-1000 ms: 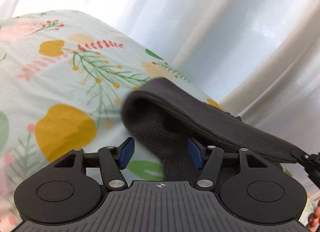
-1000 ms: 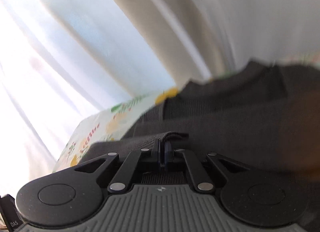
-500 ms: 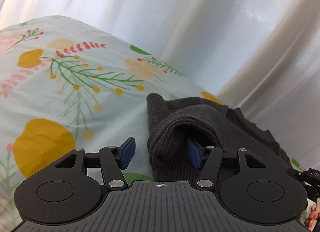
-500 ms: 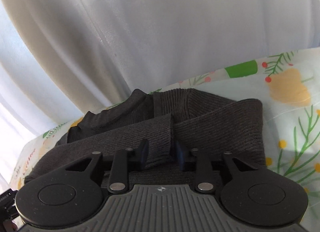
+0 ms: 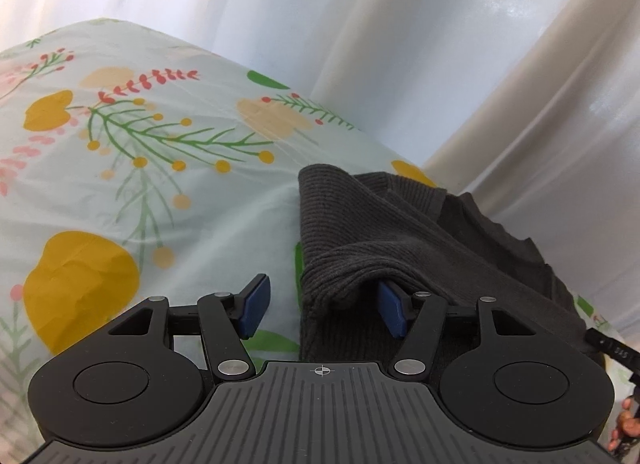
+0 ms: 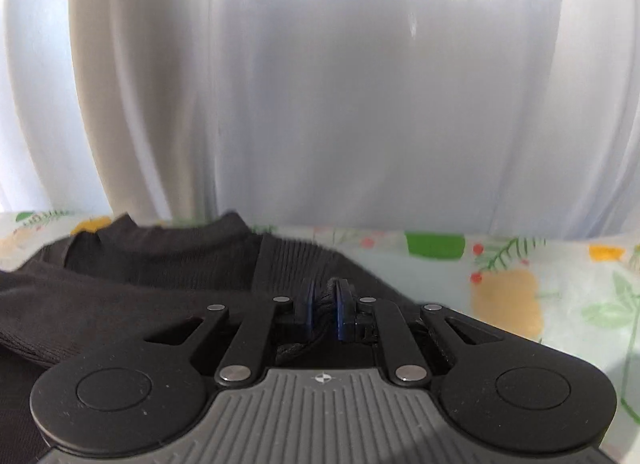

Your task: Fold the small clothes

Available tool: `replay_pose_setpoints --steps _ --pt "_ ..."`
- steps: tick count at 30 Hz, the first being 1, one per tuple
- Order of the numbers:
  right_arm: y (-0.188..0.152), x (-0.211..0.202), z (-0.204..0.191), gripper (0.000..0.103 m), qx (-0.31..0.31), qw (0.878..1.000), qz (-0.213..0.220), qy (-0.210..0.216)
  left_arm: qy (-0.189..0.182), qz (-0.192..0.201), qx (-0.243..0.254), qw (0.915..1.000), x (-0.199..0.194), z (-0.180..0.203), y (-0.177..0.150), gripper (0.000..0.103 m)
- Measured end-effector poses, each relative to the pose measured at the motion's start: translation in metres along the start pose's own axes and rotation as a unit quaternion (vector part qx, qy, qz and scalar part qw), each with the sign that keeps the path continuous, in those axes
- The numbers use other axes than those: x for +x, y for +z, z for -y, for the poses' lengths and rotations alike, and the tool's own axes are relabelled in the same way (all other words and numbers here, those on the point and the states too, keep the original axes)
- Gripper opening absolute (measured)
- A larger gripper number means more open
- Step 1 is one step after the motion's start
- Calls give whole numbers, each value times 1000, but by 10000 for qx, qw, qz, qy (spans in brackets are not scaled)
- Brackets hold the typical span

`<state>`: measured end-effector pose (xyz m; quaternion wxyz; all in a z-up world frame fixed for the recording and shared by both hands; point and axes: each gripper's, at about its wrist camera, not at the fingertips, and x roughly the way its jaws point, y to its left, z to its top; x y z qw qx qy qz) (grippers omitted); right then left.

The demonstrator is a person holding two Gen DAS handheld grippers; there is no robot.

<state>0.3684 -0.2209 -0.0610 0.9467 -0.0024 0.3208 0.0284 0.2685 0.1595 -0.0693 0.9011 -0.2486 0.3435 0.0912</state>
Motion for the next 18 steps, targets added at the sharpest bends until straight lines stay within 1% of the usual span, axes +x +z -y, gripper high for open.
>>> replay_pose_setpoints --steps 3,5,6,7,8,9,11,13,14,16,17,18 --pt "-4 -3 6 10 127 9999 69 23 -31 195 88 9998 -14 0 7 63" --pt "-4 -10 5 9 -5 9996 262 -121 66 374 214 9990 -17 3 14 63" --pt "-3 -11 -1 6 -139 9987 432 -233 192 380 302 9986 -13 5 17 63" --pt "-2 -16 -2 0 -224 9972 620 -365 297 357 370 9982 -8 8 18 62" --pt "-2 -19 -3 0 -293 9953 779 -503 342 332 460 9978 -1 11 20 62" --pt "-1 -24 -1 0 -302 9945 851 -530 351 296 538 9975 5 13 20 61" --pt "1 -19 6 0 -117 9970 641 -410 341 111 708 9968 17 18 21 61" --pt "0 -11 19 0 314 9992 227 -123 281 50 828 9962 25 22 20 63" --pt "-1 -7 27 3 573 9983 28 33 295 34 856 9959 28 23 19 63" --pt "-5 0 42 15 1041 9937 -259 311 326 -26 830 9960 36 22 20 63" --pt "-6 3 46 24 1169 9917 -334 409 319 -67 791 9963 40 21 22 63" --pt "-7 6 47 29 1258 9901 -357 515 290 -123 750 9967 44 20 23 63"
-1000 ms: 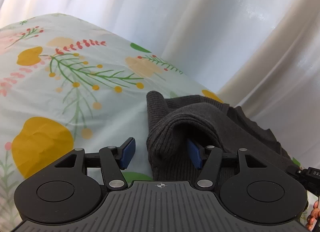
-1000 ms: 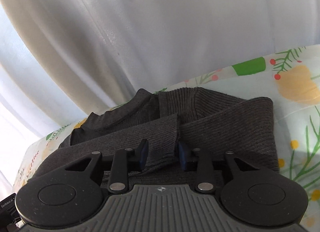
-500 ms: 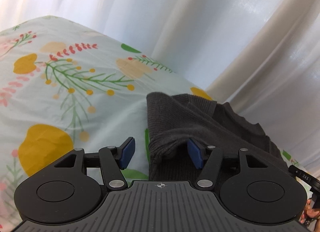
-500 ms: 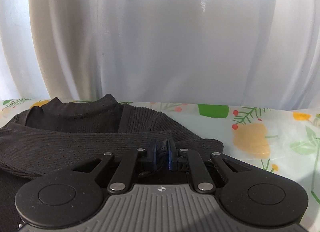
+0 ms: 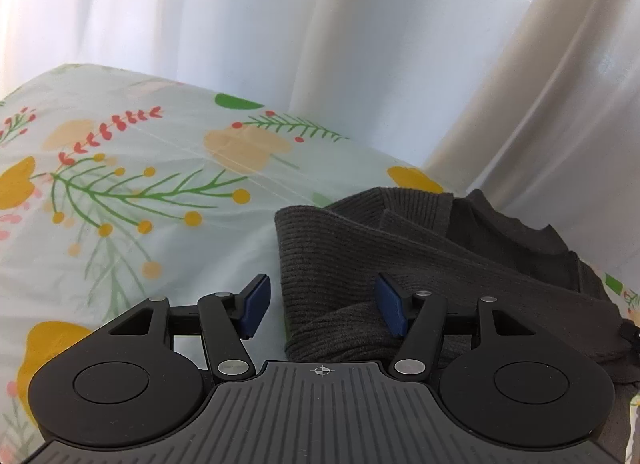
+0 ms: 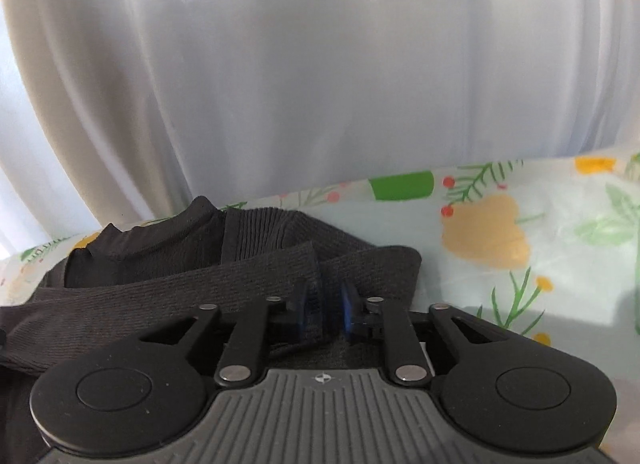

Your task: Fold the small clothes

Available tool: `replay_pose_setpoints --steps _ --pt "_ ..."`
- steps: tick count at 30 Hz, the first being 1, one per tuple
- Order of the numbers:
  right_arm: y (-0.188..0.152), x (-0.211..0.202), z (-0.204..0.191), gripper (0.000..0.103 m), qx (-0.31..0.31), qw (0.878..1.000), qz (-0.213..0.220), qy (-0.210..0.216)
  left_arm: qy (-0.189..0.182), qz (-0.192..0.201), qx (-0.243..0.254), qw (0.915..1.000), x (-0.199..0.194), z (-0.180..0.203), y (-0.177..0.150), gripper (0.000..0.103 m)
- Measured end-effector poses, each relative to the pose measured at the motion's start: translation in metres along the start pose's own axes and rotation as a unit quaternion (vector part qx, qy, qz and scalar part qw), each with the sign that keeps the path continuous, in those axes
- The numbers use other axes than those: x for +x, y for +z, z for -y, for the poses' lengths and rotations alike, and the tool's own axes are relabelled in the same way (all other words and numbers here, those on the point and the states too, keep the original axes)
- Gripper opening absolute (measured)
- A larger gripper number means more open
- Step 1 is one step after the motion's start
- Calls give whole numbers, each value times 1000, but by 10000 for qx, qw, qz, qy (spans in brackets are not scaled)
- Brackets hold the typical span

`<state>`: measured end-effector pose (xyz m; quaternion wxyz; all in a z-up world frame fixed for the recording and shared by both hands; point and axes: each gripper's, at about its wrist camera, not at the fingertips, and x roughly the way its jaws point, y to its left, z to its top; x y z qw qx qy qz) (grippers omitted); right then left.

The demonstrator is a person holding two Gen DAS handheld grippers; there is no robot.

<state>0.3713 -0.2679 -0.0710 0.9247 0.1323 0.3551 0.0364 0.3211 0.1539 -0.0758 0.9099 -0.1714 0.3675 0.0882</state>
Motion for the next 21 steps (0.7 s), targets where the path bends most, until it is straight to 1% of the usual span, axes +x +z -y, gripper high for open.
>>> replay_pose_setpoints --steps 1,2,3,4,5,6,7,8,9,10,11,13,15,16,17,18,19,21 --pt "-1 3 -1 31 14 10000 4 51 -26 -58 -56 10000 4 -1 1 62" --pt "0 5 -3 35 -33 10000 -2 57 -49 -99 -129 9999 7 -2 2 61" --pt "-1 8 -8 38 -130 9999 -13 24 -76 -114 -189 9997 9 -4 3 60" --pt "-1 12 -11 38 -216 9998 -43 0 -84 -105 -216 9997 11 -5 4 58" --pt "-2 15 -14 38 -279 9996 -68 -14 -74 -92 -215 9997 13 -5 5 54" --pt "-2 18 -20 38 -376 9993 -54 -28 -42 -92 -201 9997 14 -4 6 45" --pt "-2 20 -24 34 -501 9987 -45 -55 18 -91 -180 9998 16 -4 7 37" --pt "-2 21 -30 26 -648 9978 -27 -99 69 -87 -164 9998 17 -4 7 33" --pt "-2 21 -36 17 -819 9965 13 -149 110 -57 -151 9998 18 -3 8 23" --pt "-2 21 -41 10 -996 9948 65 -206 118 7 -149 9998 17 -3 9 17" --pt "-2 20 -46 3 -1187 9925 133 -267 117 84 -148 9998 15 -3 9 15" --pt "-1 11 -55 3 -1561 9863 398 -347 187 306 -122 9993 11 -2 10 14" --pt "-1 -2 -63 2 -1869 9766 887 -583 344 538 -57 9979 11 1 7 15" --pt "-1 -5 -64 2 -1918 9734 1051 -684 528 628 34 9966 14 4 5 20" --pt "-1 -3 -65 3 -1937 9717 1105 -775 828 608 170 9946 19 7 2 23" --pt "-1 1 -64 3 -1934 9719 1051 -830 1060 527 310 9925 23 10 0 29" --pt "-1 8 -63 3 -1912 9731 928 -888 1178 591 411 9904 20 11 -2 34" --pt "-3 20 -59 4 -1849 9745 566 -1138 1368 787 617 9855 5 17 -4 37"
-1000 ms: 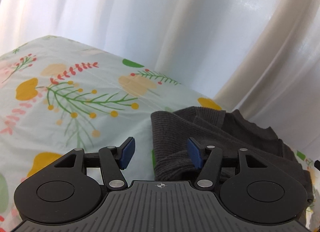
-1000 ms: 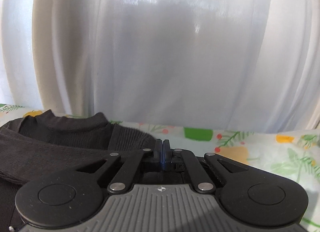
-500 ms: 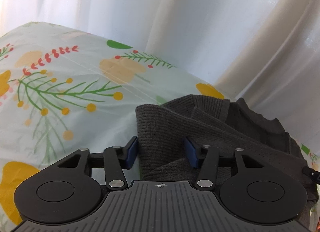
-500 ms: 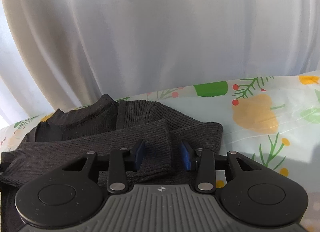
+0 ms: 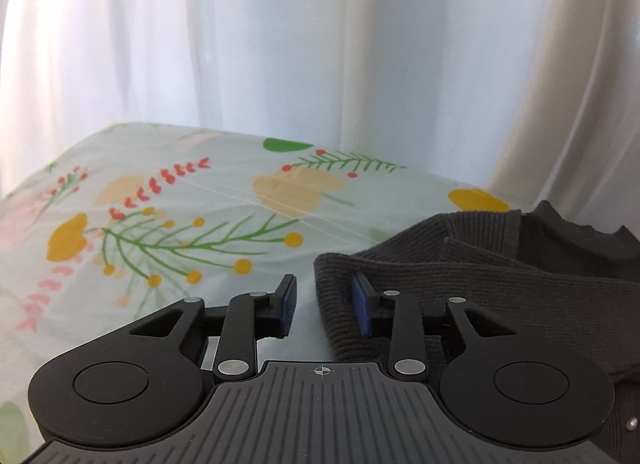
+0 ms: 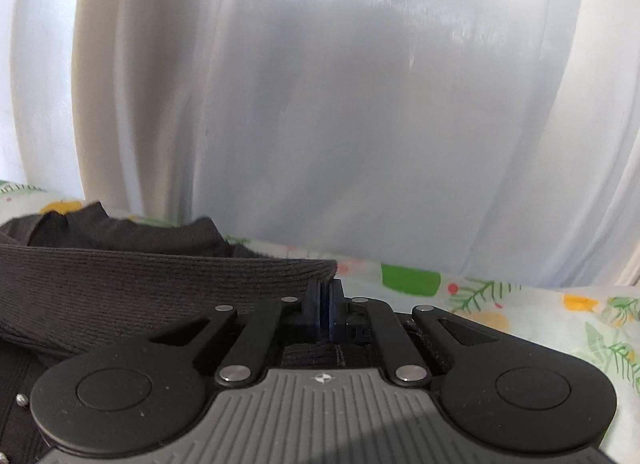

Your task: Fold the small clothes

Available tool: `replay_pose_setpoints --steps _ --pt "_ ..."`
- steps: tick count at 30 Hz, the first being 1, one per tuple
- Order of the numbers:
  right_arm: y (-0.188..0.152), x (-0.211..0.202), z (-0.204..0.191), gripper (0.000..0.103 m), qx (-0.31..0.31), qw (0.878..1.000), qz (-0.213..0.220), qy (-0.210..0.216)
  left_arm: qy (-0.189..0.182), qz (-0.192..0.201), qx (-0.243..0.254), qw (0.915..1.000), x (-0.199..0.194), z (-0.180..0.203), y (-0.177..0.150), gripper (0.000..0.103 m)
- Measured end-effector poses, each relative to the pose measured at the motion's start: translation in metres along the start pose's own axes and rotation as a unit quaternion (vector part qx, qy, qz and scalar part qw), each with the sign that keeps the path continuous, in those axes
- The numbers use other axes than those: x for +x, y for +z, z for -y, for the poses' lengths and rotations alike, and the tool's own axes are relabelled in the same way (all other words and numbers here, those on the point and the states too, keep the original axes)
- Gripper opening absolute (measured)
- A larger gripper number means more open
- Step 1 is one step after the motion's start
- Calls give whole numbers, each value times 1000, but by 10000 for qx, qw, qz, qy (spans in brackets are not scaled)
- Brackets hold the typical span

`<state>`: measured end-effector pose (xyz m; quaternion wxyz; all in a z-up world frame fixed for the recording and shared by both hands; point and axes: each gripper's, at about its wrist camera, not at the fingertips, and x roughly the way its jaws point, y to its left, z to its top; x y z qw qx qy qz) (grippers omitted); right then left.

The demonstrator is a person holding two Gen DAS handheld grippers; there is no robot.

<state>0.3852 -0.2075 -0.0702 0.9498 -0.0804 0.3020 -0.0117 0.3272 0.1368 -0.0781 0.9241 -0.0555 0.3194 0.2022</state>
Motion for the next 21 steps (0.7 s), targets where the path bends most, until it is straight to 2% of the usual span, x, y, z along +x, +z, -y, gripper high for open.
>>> replay_pose_setpoints --steps 2,3,5,6,8,10,11,12,13,15,17,21 --pt "-4 -4 8 4 330 9994 -7 36 -93 288 61 9995 -18 4 3 37" --pt "-5 -9 11 8 512 9986 21 142 -284 387 59 9988 -25 8 5 39" --pt "-4 -16 9 9 690 9965 70 465 -733 444 58 9963 -30 19 9 46" --pt "-4 -19 2 9 659 9952 102 713 -978 389 45 9944 -27 27 8 51" --pt "-2 -19 -18 9 402 9931 127 1092 -1253 184 35 9919 -17 40 4 52" --pt "-2 -13 -40 9 90 9918 43 1277 -1278 -34 41 9918 -1 48 -4 52" --pt "-5 -8 -47 9 -68 9914 -42 1307 -1186 42 59 9929 5 50 -9 53" --pt "-7 -3 -52 9 -204 9918 -98 1256 -1071 230 162 9939 8 51 -13 60" --pt "-11 -3 -53 9 -333 9929 78 1144 -1079 230 205 9937 13 50 -16 65" --pt "-16 0 -53 9 -564 9948 252 806 -1390 220 -247 9897 17 37 -14 68" --pt "-18 2 -46 9 -462 9959 319 704 -1474 233 -346 9882 18 34 -16 69" --pt "-18 6 -32 9 -181 9972 283 670 -1428 211 -130 9894 18 42 -17 77"
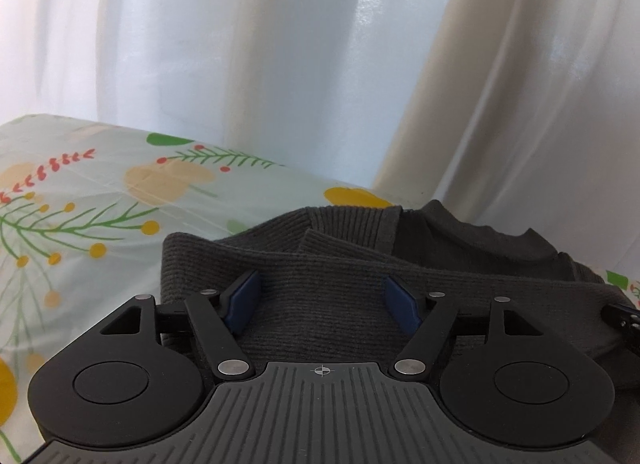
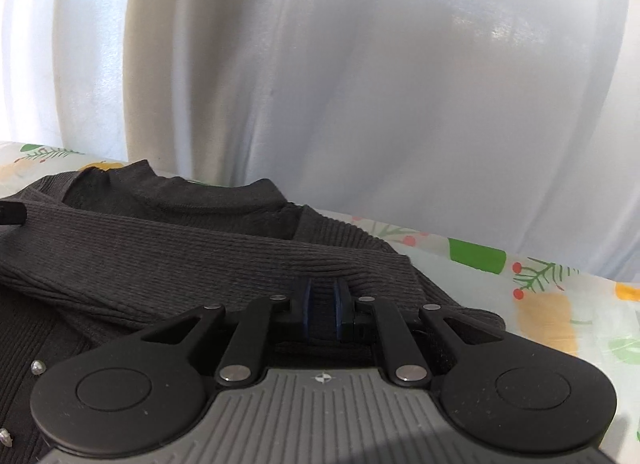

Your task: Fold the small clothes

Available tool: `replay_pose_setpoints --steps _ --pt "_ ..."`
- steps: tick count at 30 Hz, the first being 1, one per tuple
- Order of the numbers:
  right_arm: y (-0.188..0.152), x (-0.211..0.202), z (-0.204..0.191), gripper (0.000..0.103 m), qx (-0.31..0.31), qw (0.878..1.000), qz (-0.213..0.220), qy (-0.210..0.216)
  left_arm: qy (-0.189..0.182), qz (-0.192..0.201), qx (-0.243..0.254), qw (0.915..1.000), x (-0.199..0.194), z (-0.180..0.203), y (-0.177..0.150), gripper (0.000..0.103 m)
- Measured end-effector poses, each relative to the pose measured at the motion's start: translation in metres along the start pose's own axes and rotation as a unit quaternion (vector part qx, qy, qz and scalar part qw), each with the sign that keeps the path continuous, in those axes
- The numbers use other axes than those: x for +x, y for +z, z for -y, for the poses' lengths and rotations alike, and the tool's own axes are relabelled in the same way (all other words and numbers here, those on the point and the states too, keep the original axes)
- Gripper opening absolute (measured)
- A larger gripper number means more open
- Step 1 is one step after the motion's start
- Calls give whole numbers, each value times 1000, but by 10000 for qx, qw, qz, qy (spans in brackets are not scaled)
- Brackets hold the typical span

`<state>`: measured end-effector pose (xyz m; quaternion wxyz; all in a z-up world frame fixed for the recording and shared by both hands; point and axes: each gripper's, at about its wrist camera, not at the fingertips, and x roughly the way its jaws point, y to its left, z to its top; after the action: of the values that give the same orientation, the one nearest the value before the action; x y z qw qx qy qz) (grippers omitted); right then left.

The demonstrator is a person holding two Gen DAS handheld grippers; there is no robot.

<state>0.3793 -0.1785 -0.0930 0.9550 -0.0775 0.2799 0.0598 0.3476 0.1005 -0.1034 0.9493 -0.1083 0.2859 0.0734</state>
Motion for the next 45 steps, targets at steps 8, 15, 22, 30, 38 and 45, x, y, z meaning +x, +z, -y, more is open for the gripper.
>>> replay_pose_setpoints --steps 8,15,22,30,38,45 --pt "3 -3 -6 9 -168 9996 -137 -171 366 -151 712 9967 -2 21 -3 89" --pt "-23 -44 18 10 16 9985 -503 -205 580 -197 1157 9914 -28 22 -11 93" --pt "-44 -94 45 15 442 9972 -594 140 547 -678 1720 9812 -81 15 -22 90" --pt "-121 -203 80 30 881 9700 -1676 1526 646 -752 2817 9544 -221 -29 -52 91" --pt "-165 -257 113 33 2094 9248 -2370 2114 1164 -1111 2089 9646 -294 -74 -25 93" --pt "-172 -246 122 35 2783 8892 -2543 2591 -970 -2966 342 9494 -260 -92 -61 84"
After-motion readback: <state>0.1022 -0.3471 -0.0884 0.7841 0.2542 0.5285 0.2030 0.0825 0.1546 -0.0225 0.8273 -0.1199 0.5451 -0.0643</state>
